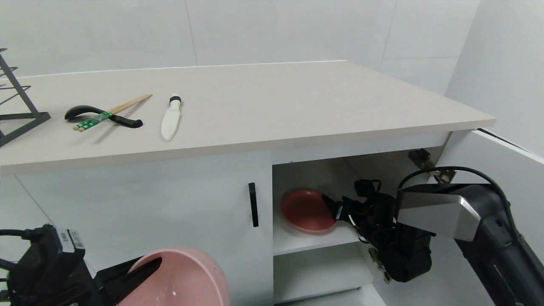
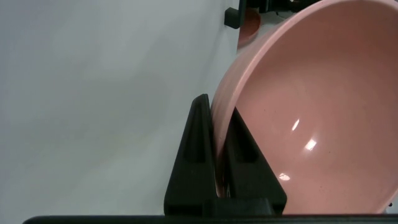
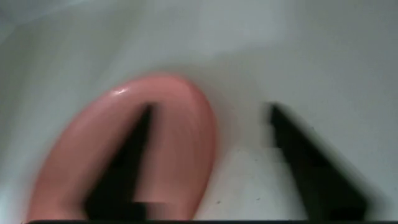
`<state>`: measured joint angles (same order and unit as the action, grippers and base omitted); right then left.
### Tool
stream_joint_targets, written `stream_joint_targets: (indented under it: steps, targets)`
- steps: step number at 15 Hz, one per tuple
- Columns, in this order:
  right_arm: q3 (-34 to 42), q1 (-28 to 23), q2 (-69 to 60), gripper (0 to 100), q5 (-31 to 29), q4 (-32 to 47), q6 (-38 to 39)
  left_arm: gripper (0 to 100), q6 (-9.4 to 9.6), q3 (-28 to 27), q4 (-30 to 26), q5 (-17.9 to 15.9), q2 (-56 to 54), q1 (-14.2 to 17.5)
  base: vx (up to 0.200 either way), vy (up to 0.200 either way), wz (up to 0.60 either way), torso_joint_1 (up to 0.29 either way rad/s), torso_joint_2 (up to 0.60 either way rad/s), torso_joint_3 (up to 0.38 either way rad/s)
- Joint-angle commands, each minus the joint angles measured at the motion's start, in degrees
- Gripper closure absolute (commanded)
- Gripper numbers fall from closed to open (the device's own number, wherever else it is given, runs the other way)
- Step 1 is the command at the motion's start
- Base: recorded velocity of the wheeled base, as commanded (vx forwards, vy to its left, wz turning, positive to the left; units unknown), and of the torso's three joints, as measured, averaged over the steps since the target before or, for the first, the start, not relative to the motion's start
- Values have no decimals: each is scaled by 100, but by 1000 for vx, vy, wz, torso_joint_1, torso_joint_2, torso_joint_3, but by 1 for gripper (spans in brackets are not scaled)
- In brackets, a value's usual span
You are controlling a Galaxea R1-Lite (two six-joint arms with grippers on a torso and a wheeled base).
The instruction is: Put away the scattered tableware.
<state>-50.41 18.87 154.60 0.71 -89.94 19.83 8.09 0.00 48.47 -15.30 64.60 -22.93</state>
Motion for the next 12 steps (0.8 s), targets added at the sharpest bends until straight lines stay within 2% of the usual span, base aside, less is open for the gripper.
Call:
stream_joint_targets:
  steps: [1, 3, 5, 6, 8, 9, 10, 12]
  targets:
    - [5, -208, 0, 0, 0, -6, -32, 100, -1, 0, 13, 1, 9, -1, 0, 0, 0, 0, 0, 0]
    - [567, -296, -659, 0, -106, -6, -322, 100, -1, 0, 13, 1, 9, -1, 0, 0, 0, 0, 0, 0]
    - [1877, 73, -1925, 0, -123, -6, -867, 100, 78, 0, 5, 1, -88, -10, 0, 0, 0, 0, 0, 0]
    - [2606, 380, -2628, 0, -115, -6, -938, 100, 298, 0, -13, 1, -228, -18, 0, 0, 0, 0, 0, 0]
    - [3591, 908, -3604, 0, -115, -6, -981, 100, 544, -26, 31, 1, -325, -62, 0, 0, 0, 0, 0, 0]
    - [4153, 1154, -4078, 0, -132, -6, -1236, 100, 562, -202, -13, 1, -290, -405, 0, 0, 0, 0, 0, 0]
    - [4549, 1180, -4254, 0, -141, -6, -1632, 100, 562, -387, -48, 1, -158, -730, 0, 0, 0, 0, 0, 0]
    - [4979, 1251, -4535, 0, -167, -6, -1834, 100, 658, -747, -31, 18, 343, -1100, 0, 0, 0, 0, 0, 0]
